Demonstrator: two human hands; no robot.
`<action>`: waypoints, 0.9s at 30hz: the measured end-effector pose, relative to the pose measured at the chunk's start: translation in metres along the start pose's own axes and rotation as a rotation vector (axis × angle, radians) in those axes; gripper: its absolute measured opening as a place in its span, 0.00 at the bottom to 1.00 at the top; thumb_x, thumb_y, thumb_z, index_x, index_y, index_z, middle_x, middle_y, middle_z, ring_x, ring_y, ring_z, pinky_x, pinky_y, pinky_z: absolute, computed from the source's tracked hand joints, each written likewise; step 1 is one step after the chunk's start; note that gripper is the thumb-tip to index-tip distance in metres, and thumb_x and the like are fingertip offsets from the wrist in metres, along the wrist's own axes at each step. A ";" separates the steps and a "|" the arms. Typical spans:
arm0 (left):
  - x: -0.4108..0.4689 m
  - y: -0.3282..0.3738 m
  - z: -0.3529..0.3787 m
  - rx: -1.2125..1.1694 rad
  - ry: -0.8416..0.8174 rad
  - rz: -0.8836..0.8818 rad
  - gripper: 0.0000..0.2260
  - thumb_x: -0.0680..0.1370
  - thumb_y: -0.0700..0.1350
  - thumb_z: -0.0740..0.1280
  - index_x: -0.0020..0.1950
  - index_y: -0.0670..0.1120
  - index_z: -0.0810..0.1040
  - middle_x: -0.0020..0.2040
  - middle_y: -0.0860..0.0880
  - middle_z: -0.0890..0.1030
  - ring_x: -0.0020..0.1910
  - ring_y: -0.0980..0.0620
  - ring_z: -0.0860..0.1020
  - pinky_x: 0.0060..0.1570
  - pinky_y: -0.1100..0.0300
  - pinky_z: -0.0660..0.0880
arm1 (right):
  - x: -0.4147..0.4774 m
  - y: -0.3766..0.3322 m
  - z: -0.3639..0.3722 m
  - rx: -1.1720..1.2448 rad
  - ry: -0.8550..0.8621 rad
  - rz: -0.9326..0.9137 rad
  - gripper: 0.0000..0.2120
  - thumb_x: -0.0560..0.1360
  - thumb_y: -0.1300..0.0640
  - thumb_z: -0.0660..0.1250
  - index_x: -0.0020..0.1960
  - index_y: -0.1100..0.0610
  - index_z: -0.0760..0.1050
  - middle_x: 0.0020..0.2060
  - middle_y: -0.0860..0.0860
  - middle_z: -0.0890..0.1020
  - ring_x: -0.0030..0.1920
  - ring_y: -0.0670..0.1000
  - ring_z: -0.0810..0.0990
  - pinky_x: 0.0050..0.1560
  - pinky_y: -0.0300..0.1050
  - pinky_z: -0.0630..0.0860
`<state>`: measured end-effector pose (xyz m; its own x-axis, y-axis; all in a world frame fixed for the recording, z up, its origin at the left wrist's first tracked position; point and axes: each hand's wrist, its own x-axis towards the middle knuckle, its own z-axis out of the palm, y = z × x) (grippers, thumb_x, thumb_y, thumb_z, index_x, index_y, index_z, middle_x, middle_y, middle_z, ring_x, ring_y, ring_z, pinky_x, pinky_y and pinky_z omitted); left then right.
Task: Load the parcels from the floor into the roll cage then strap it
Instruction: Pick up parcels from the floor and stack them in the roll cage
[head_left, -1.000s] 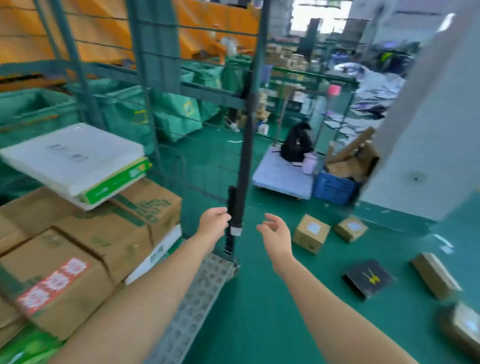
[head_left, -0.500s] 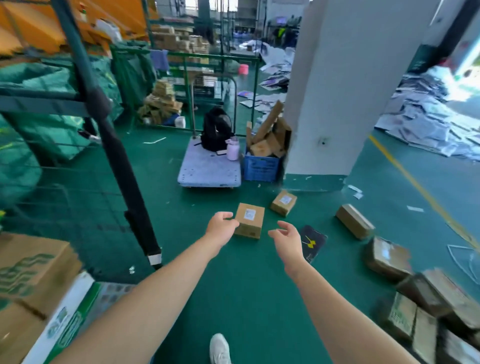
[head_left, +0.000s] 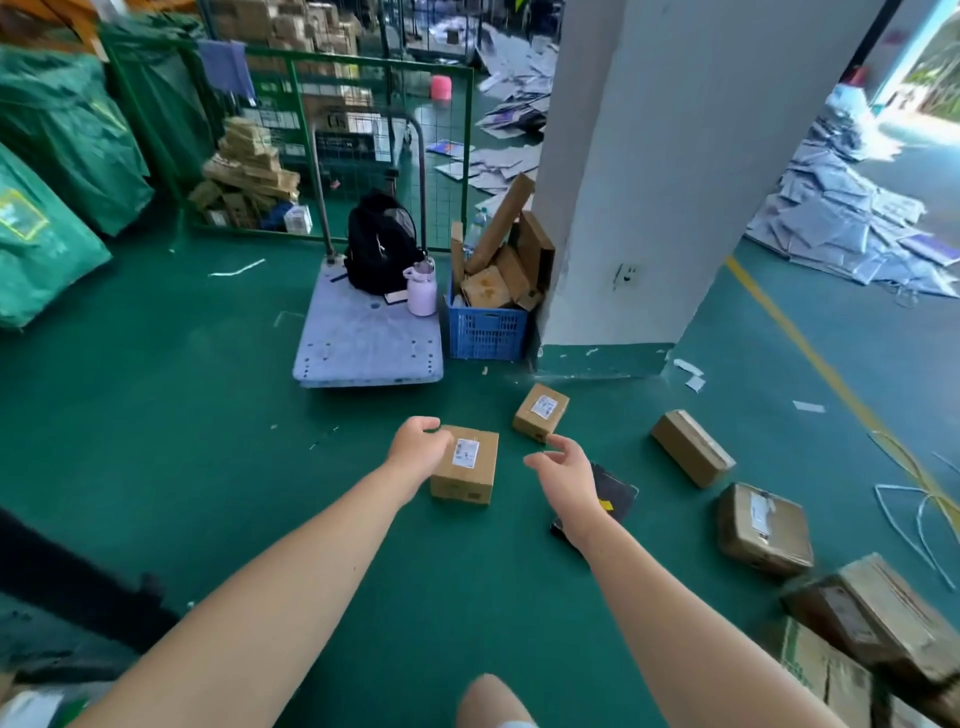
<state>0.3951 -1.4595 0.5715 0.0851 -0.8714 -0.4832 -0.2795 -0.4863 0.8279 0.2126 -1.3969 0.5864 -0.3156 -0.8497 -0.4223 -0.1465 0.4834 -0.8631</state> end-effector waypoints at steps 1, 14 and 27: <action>0.014 0.006 0.002 0.005 -0.004 -0.010 0.21 0.77 0.43 0.64 0.70 0.48 0.70 0.64 0.46 0.76 0.61 0.47 0.76 0.62 0.48 0.74 | 0.016 -0.005 0.001 0.001 0.001 0.012 0.25 0.78 0.56 0.66 0.74 0.54 0.65 0.64 0.52 0.75 0.58 0.51 0.74 0.56 0.45 0.68; 0.268 0.074 0.037 0.031 0.056 -0.181 0.21 0.77 0.42 0.64 0.70 0.47 0.70 0.65 0.47 0.75 0.63 0.47 0.75 0.64 0.47 0.73 | 0.303 -0.060 0.048 -0.100 -0.115 0.157 0.29 0.78 0.56 0.67 0.77 0.54 0.62 0.67 0.52 0.72 0.59 0.51 0.74 0.55 0.45 0.69; 0.482 -0.019 0.097 0.228 -0.083 -0.374 0.20 0.80 0.47 0.63 0.71 0.47 0.67 0.53 0.54 0.76 0.50 0.54 0.75 0.52 0.57 0.70 | 0.514 0.047 0.126 -0.243 -0.204 0.423 0.34 0.76 0.55 0.70 0.78 0.51 0.58 0.72 0.51 0.69 0.68 0.51 0.71 0.63 0.47 0.70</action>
<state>0.3485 -1.8634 0.2950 0.1457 -0.6258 -0.7662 -0.4492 -0.7319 0.5124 0.1617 -1.8373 0.2938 -0.2086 -0.5820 -0.7860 -0.2666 0.8071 -0.5269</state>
